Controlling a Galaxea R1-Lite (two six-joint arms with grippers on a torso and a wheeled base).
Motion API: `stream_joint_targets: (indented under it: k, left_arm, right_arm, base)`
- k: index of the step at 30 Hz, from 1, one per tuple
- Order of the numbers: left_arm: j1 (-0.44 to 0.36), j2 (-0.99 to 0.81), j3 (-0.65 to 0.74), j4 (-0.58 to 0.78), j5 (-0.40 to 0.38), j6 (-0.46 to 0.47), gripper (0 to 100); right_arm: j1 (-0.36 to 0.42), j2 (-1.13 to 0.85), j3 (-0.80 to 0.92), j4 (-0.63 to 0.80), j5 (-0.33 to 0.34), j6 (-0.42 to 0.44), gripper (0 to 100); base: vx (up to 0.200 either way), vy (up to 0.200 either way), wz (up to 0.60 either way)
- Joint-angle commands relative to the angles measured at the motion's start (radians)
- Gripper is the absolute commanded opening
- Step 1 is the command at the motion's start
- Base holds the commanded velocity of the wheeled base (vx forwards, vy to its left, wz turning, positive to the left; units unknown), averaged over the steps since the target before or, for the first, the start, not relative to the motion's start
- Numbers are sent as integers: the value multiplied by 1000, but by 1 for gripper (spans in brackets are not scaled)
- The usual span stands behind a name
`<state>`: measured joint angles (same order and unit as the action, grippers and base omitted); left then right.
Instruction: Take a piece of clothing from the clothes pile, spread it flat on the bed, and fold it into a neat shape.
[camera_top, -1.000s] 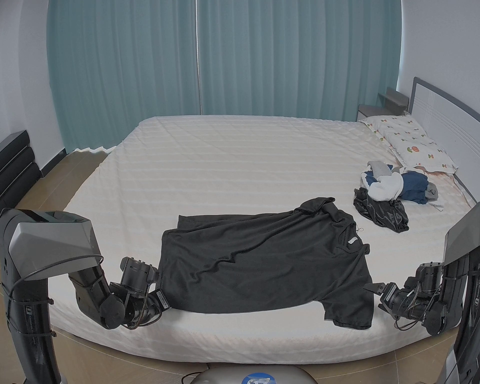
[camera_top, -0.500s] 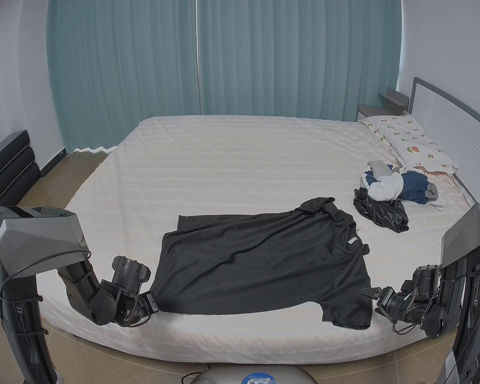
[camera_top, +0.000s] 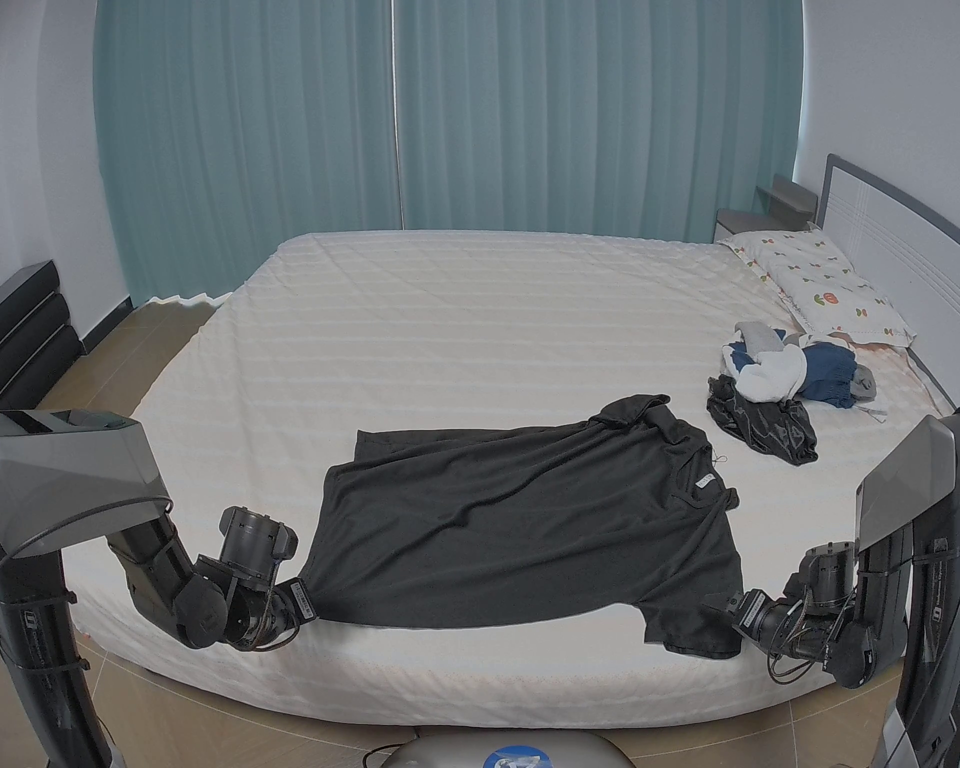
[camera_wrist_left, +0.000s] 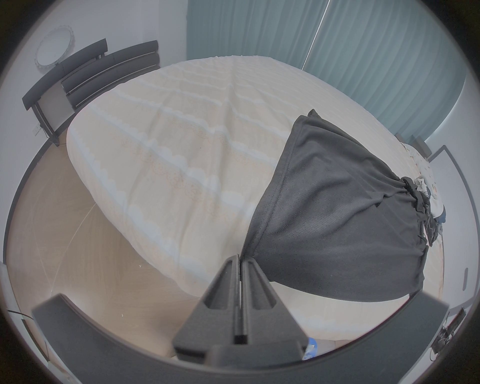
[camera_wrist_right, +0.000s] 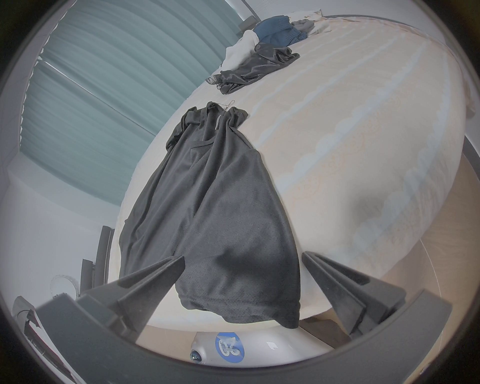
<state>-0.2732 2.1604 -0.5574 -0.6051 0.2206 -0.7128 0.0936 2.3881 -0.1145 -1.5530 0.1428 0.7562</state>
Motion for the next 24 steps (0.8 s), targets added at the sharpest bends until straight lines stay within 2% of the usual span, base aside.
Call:
stream_joint_targets:
  k: [1,8,9,12,15,16,23,24]
  left_arm:
    - [0,2,-1,-1,-1,-1,0]
    - [2,2,-2,-2,-3,-4,0]
    - [2,2,-2,-2,-4,-4,0]
    - [11,1,-4,-4,-4,-4,0]
    - [19,-4,-4,-2,-6,-2,0]
    - [22,-7,-4,-2,-7,-2,0]
    - [22,-10,-1,1,-7,3,0]
    - [22,-11,2,2,-7,13,0]
  right_arm:
    - [6,17,-4,-12,0,-1,100]
    - [28,37,-24,-12,-3,-6,100]
    - [34,39,-22,-12,-5,-9,0]
    - [34,20,1,-12,-32,-43,0]
    - [21,8,65,-12,-32,-118,0]
    - [8,11,84,-12,-31,-166,0]
    - [-71,-46,114,11,-31,-264,0]
    - [-104,-66,114,59,-31,-304,0]
  base:
    - [0,0,0]
    - [0,0,0]
    - [0,0,0]
    - [0,0,0]
    - [0,0,0]
    - [0,0,0]
    - [0,0,0]
    - [0,0,0]
